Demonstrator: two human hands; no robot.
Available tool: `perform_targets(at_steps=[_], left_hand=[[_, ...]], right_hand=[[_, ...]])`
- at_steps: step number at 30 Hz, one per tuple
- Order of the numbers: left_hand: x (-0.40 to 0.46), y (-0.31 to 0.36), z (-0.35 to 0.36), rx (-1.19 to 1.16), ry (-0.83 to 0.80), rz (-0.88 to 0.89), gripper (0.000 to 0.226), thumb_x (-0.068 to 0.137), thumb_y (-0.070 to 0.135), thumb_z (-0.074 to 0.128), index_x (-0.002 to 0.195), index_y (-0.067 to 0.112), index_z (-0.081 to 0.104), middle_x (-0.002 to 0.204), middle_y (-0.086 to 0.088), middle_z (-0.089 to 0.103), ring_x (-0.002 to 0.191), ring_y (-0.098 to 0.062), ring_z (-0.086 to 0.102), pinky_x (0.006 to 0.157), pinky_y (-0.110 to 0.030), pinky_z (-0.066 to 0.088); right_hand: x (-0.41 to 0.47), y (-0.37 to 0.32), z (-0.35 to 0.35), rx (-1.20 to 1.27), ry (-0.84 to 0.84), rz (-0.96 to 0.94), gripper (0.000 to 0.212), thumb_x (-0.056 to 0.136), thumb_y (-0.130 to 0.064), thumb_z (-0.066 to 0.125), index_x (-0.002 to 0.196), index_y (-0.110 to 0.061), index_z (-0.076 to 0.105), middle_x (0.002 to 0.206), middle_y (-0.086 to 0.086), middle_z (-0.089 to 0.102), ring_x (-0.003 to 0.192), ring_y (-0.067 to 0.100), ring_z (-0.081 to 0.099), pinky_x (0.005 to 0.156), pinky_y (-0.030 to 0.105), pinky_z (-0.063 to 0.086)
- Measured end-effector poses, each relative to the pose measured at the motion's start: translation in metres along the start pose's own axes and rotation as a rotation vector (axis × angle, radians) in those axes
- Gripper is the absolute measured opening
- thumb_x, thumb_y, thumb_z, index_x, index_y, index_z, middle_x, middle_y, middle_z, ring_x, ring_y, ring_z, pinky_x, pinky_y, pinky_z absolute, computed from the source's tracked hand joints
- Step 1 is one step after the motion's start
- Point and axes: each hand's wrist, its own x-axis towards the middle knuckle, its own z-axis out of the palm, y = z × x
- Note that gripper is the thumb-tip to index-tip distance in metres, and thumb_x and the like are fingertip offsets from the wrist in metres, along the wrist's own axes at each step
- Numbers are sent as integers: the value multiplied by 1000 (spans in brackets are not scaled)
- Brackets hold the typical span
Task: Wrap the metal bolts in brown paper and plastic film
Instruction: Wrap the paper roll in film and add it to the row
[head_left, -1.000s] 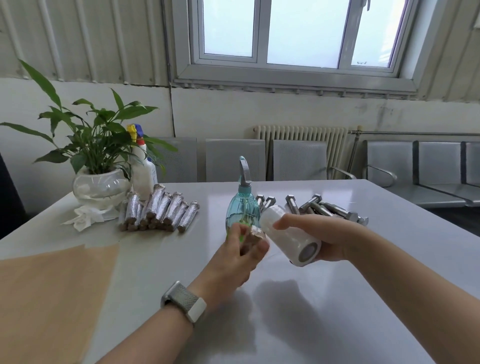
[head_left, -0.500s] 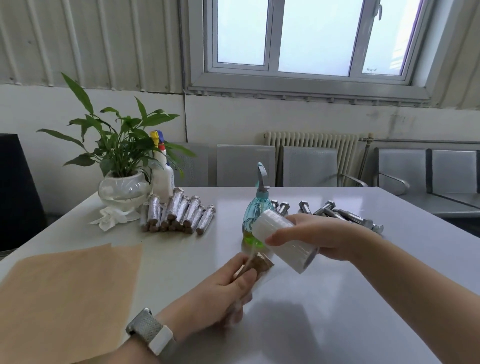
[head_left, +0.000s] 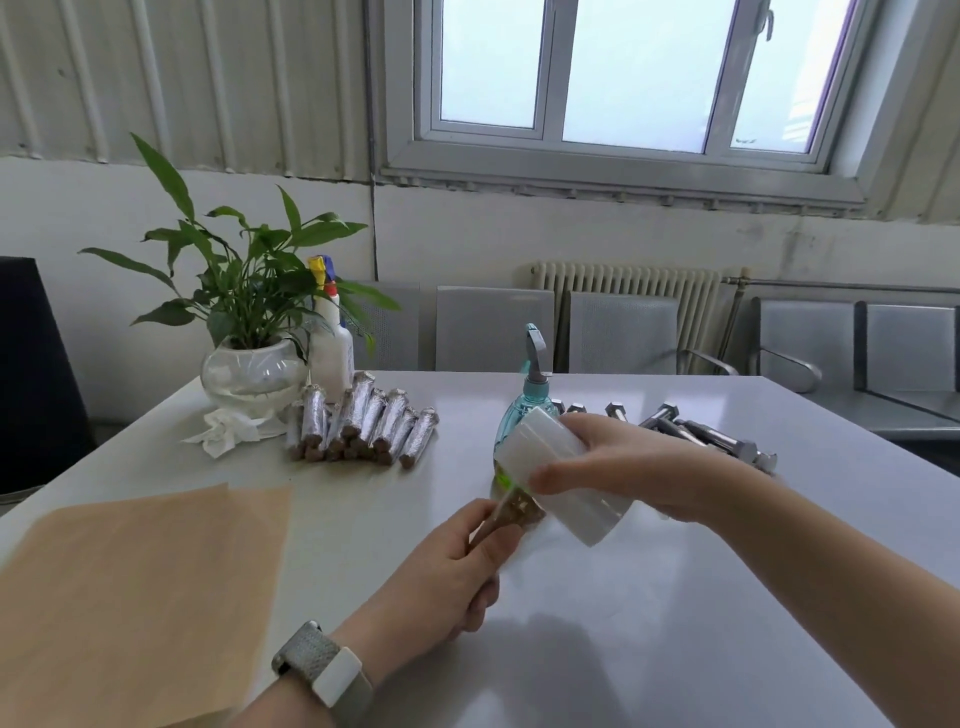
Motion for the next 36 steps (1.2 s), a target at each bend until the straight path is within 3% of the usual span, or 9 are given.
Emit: perform_targets(at_steps=[5,9,12,16,20,23,25,30,36], left_hand=[[-1,0,-6,-88,95,0,26,87,52,59,103,32,55,61,-4,52,53,-26,62,39,-21,34],[1,2,-8,-221,154,-35,19,98,33,54,112,21,48,67,-6,58,39,-18,40,40,-19,29],[1,3,-13,-271,181,-70,7,98,24,51,100,19,46,59,2,43,42,-12,24,41,-17,23],[3,10,-17,-429,237,-114,21,86,27,46,68,17,46,57,1,35,44,-14,28,42,-23,26],[0,15,-24,-689,128,-83,52,87,48,39,73,12,73,63,-10,53,51,-22,46,49,-28,35],[-1,18,-27,-771,25,-88,81,86,78,33,106,11,74,85,-12,68,69,-24,64,55,-29,47],[-1,23,-25,-842,43,-129,69,83,70,51,113,9,65,92,-13,66,84,-26,65,67,-34,54],[0,24,-26,-853,196,-241,49,78,57,69,82,8,69,74,-15,68,71,-30,71,62,-38,58],[6,15,-34,-802,289,-271,69,75,72,57,99,11,77,88,-14,73,80,-29,73,60,-37,60]], right_hand=[[0,-12,25,-266,266,-146,60,63,-40,83,104,-39,39,95,-13,60,79,7,60,58,20,50],[5,-9,54,-644,457,-415,76,66,-51,78,125,-33,35,109,-11,51,95,12,47,72,23,32],[7,-4,68,-548,494,-485,70,71,-51,74,127,-36,35,117,-11,44,99,16,51,78,26,40],[9,-2,84,-573,520,-595,68,72,-39,76,125,-33,35,117,-6,45,95,21,52,77,30,42],[14,-2,93,-765,685,-717,65,63,-44,83,115,-16,55,103,-2,64,90,21,57,75,35,46],[16,5,97,-802,645,-715,72,62,-53,80,120,-17,58,105,-2,61,92,22,56,79,38,48],[16,12,100,-834,595,-757,73,63,-53,77,124,-20,53,108,0,57,92,22,58,77,38,50],[17,26,113,-962,561,-932,44,82,-38,65,118,-20,47,112,1,60,92,24,60,78,40,48],[24,36,124,-1094,631,-1019,44,85,-12,59,128,-17,52,108,4,60,92,27,58,79,43,45]])
